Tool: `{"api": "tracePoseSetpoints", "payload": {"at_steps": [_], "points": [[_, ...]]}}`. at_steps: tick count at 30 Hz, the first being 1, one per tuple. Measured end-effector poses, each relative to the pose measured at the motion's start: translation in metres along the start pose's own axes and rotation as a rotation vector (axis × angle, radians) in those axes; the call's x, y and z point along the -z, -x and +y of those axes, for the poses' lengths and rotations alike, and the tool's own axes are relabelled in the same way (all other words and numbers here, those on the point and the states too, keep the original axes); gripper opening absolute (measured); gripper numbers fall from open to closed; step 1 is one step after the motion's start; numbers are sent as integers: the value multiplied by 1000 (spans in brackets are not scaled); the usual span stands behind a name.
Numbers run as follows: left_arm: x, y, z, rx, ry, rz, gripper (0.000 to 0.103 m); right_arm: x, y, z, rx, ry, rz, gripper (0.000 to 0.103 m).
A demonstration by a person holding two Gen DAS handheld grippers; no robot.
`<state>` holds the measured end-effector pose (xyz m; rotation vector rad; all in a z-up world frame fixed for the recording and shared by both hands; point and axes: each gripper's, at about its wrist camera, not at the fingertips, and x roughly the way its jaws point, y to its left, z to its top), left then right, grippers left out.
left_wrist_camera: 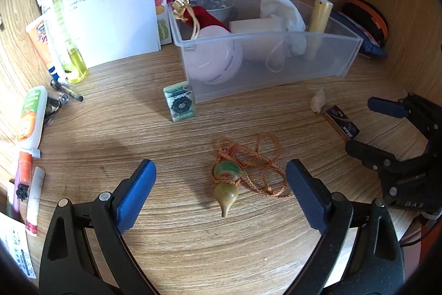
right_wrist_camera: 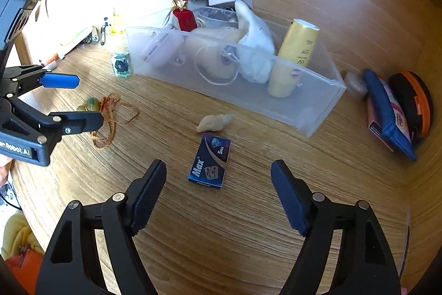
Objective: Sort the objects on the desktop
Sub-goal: 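Move both open tools back toward the spinning top and blue staple box, then grasp the spinning top with the left tool while the right tool grasps the blue staple box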
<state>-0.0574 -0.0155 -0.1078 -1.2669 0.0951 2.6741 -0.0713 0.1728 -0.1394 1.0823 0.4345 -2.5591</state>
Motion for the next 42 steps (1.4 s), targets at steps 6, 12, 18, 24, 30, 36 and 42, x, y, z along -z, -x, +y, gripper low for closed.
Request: {"api": "tracePoseSetpoints", "payload": {"at_steps": [6,12,18,24,30,36,42], "points": [[1,-7,-9,-26,-58,28,96,-1,-8,-2,-19,-10,27,61],[2,-12,-8,-20,-56,47,92,-1,-11,1,-36,5,37,54],[3,-11,-5,4,-31,43,81,-2,-14,0,-61,-6,40,48],[6,-7,-9,22,-58,18,63,-2,-13,4,-77,-4,34,36],[7,-5,-15,38,-88,2,50,-5,-14,9,-76,9,35,28],[7,-6,-14,29,-78,-4,33,-5,-14,12,-61,11,28,27],[8,-5,-6,16,-36,-7,18,-4,-13,11,-46,-4,26,26]]}}
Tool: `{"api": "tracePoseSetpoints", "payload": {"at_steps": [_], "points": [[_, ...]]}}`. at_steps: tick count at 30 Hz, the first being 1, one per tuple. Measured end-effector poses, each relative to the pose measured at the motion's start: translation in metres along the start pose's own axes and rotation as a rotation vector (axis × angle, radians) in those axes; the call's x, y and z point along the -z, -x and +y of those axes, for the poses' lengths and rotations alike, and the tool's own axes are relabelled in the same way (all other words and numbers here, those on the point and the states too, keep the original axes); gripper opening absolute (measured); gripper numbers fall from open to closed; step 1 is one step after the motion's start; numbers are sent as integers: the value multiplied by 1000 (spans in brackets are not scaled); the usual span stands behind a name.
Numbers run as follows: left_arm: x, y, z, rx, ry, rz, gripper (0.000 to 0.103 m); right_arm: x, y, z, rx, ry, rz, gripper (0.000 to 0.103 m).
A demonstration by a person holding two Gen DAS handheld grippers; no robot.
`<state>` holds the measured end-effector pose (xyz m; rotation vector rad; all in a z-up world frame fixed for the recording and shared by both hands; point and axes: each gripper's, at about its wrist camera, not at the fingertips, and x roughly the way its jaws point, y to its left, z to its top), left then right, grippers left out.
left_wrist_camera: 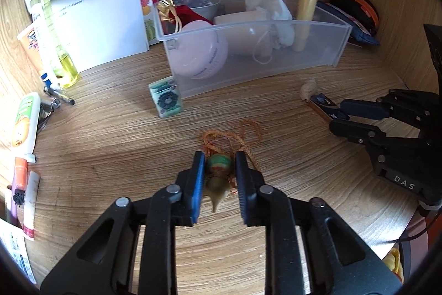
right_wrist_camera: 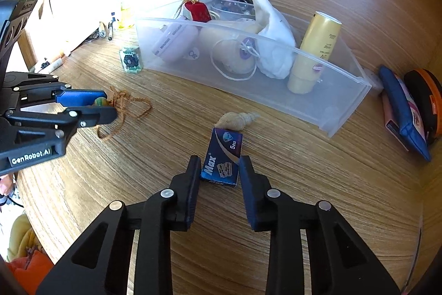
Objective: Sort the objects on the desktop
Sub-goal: 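Grasp the spinning top with the left tool while the right tool grasps the blue staple box, then carry the spinning top and staple box with both tools over the clear box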
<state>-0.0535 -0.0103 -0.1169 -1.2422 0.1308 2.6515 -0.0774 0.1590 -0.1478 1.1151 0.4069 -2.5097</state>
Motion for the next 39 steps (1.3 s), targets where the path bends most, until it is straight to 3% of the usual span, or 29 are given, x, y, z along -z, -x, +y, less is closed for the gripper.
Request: {"api": "tracePoseSetpoints", "payload": {"at_steps": [18,39], "points": [[5,16,6,23,56,-27,18,-5,43,-9,-10,-23,-93,26],[-52,82,11,30,60,-216,18,-39,89,-18,21,39,-216,26]]}}
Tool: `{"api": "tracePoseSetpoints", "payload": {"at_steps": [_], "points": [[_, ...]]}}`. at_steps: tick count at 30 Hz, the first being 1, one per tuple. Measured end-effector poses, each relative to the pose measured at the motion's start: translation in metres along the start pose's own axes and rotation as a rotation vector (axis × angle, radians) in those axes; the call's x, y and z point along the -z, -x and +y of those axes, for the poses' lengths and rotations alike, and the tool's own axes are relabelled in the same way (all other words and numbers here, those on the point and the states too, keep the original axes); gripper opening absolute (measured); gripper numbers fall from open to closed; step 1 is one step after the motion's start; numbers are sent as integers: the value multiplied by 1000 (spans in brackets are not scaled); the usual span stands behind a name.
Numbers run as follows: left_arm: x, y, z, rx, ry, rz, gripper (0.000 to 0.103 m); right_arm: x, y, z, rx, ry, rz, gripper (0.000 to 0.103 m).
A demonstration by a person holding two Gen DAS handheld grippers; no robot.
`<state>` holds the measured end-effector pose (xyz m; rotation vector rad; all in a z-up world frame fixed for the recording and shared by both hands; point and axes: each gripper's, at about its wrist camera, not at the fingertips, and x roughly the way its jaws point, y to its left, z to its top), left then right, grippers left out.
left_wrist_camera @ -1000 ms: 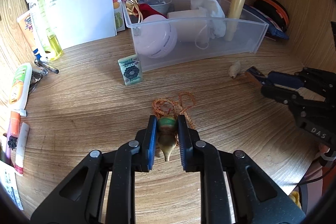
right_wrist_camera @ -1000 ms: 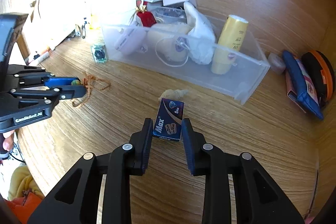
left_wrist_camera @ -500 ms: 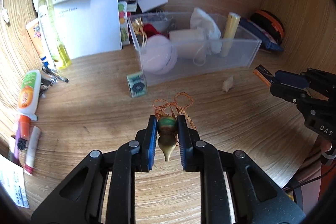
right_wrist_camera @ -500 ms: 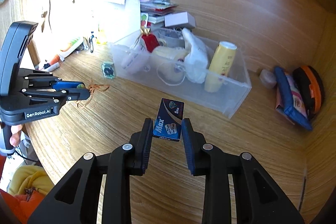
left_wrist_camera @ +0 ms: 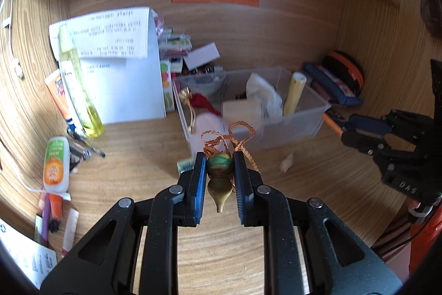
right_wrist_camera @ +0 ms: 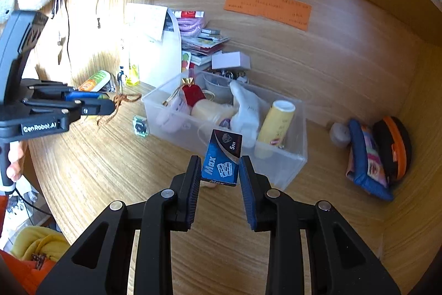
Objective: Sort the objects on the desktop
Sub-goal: 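Carry the spinning top and staple box with both tools over the clear box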
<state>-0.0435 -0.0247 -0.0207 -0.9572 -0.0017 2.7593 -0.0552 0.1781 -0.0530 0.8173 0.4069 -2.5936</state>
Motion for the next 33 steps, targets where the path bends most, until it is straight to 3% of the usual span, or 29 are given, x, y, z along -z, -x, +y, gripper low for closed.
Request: {"api": "tracePoseSetpoints", "payload": {"at_steps": [7,14,33], "points": [[-25,-2,3,65,31,-29,18,-20,-7,-6,-8,3,-23,26],[-49,-16,5,78,51,-36,18,-36,-26,-15,-21,-13,-22,26],[-89,-97,28,97,83,46,18,-76,-105,-11,-103,17,33,26]]}}
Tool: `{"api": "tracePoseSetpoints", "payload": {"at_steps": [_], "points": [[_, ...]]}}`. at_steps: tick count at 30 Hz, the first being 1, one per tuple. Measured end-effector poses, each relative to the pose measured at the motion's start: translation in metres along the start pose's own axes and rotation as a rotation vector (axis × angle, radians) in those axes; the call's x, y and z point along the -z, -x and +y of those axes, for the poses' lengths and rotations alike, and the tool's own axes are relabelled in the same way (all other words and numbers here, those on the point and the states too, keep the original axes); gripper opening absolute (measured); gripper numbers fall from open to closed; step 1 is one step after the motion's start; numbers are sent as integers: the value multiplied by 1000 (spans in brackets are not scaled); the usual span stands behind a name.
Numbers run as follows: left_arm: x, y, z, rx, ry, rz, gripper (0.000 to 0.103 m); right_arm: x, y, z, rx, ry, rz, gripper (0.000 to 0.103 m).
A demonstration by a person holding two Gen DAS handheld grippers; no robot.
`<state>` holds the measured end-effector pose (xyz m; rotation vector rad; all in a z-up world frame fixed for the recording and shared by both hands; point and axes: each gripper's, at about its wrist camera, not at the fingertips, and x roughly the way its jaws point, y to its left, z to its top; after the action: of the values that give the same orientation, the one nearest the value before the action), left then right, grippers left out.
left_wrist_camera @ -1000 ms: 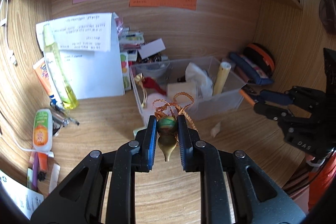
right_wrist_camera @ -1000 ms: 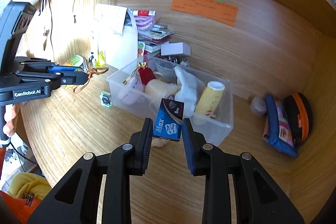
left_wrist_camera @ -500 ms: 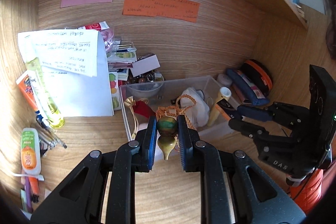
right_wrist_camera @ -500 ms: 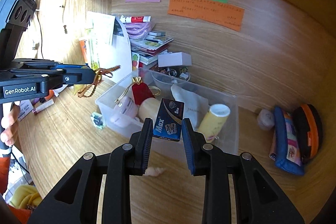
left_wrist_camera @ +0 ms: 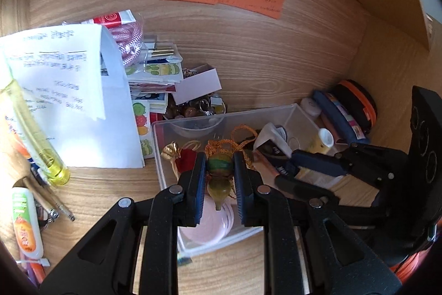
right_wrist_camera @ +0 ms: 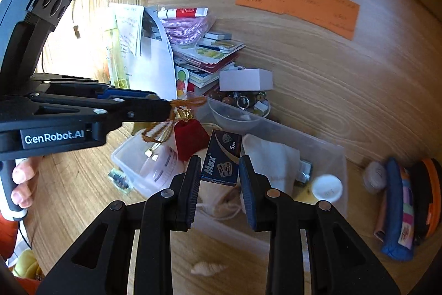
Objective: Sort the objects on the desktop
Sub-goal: 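Carry the spinning top and staple box with both tools over the clear box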
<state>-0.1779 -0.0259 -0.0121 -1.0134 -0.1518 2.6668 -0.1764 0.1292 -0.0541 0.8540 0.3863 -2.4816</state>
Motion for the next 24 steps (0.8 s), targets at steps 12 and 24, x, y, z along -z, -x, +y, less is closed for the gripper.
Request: {"api": "tracePoseSetpoints", "payload": {"at_steps": [12,24], "points": [[-11,-44,17,-49,9,55,18,-16,-40,1,39,34,45,26],[-5,-59,30,-20,40,110,18,-17,-64,4,72,57,76,26]]}}
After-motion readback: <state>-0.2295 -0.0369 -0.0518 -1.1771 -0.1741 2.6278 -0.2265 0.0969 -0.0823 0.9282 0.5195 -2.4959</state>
